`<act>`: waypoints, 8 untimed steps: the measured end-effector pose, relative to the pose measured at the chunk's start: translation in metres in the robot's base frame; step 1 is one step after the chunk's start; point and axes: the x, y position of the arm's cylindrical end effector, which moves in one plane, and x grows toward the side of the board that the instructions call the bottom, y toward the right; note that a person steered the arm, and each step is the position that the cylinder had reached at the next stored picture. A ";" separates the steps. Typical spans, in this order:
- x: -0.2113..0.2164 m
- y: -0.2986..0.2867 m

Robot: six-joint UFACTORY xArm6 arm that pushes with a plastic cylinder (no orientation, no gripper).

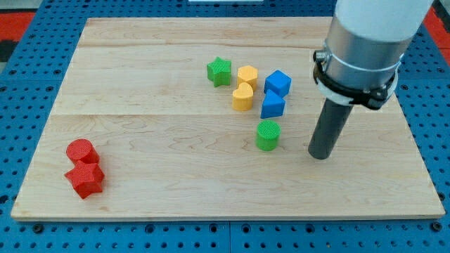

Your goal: Push the green circle to the blue triangle

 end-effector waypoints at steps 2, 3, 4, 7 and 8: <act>0.011 -0.042; 0.010 -0.042; 0.004 -0.041; 0.018 -0.057; 0.009 -0.058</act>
